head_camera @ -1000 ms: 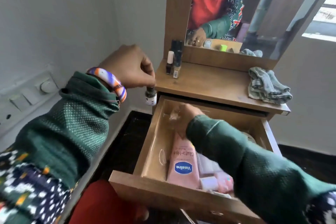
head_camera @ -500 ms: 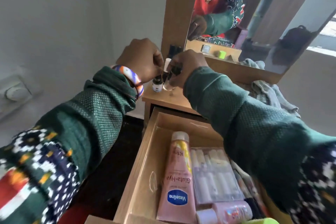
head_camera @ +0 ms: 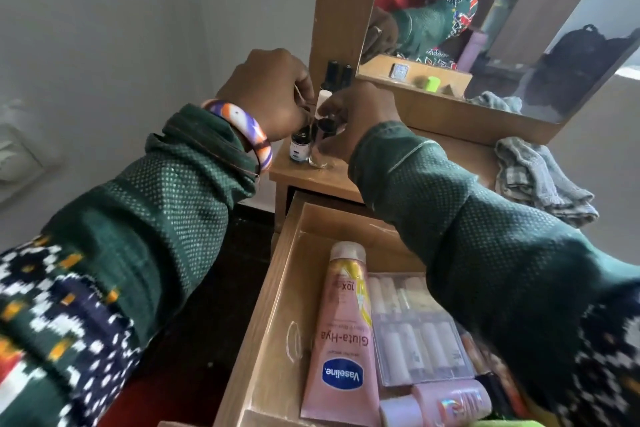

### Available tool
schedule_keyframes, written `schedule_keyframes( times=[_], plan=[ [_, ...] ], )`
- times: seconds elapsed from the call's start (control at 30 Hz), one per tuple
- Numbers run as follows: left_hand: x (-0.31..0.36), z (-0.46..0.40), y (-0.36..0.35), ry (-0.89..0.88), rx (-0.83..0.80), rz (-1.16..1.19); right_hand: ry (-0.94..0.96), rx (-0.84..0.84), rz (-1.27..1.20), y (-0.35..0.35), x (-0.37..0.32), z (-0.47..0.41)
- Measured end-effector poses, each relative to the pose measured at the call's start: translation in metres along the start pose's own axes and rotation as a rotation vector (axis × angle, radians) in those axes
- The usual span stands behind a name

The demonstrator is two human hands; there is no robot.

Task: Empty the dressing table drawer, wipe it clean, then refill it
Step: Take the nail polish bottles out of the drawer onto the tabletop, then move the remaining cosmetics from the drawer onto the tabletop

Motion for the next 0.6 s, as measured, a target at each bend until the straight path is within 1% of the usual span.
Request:
schedule_keyframes(
  times=[0.1, 0.17, 0.23, 0.3, 0.37, 0.4, 0.43, 0.47, 0.5, 0.53, 0.57, 0.6],
  plan=[
    [0.000, 0.011, 0.005, 0.043, -0.003, -0.064, -0.018, 0.012, -0.015, 0.007, 0.003, 0.007],
    [0.005, 0.026, 0.011, 0.044, 0.050, -0.058, -0.035, 0.071, -0.052, 0.018, 0.009, 0.018],
    [0.011, 0.047, 0.014, 0.019, 0.091, 0.006, -0.010, 0.192, -0.048, 0.029, 0.017, 0.041],
    [0.019, 0.070, 0.013, -0.004, 0.092, 0.077, -0.004, 0.286, -0.052, 0.032, 0.032, 0.069],
    [0.025, 0.090, 0.001, 0.013, 0.042, 0.160, -0.081, 0.254, -0.119, 0.021, 0.052, 0.096],
    [0.027, 0.099, -0.011, 0.038, -0.026, 0.221, -0.143, 0.189, -0.130, 0.009, 0.063, 0.107],
    [0.029, 0.107, -0.025, 0.072, -0.137, 0.280, -0.211, 0.095, -0.097, -0.005, 0.073, 0.116],
    [0.032, 0.115, -0.043, 0.108, -0.288, 0.307, -0.278, -0.014, -0.039, -0.020, 0.081, 0.125],
    [0.035, 0.123, -0.062, 0.140, -0.461, 0.259, -0.335, -0.126, 0.005, -0.036, 0.087, 0.133],
    [0.036, 0.131, -0.079, 0.170, -0.616, 0.164, -0.388, -0.230, 0.004, -0.050, 0.093, 0.140],
    [0.037, 0.138, -0.092, 0.186, -0.732, 0.051, -0.430, -0.317, -0.029, -0.062, 0.096, 0.147],
    [0.036, 0.142, -0.102, 0.197, -0.797, -0.022, -0.454, -0.374, -0.062, -0.071, 0.097, 0.152]
  ],
)
Point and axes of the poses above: each hand's wrist, its own z-axis away from the middle knuckle, its own y-axis out of the back of the hand, x = y × z, the point moved 4 cm from there along -z, towards the middle knuckle, and after that the axes turned 1 degree about -x, right-handed, at the moved point
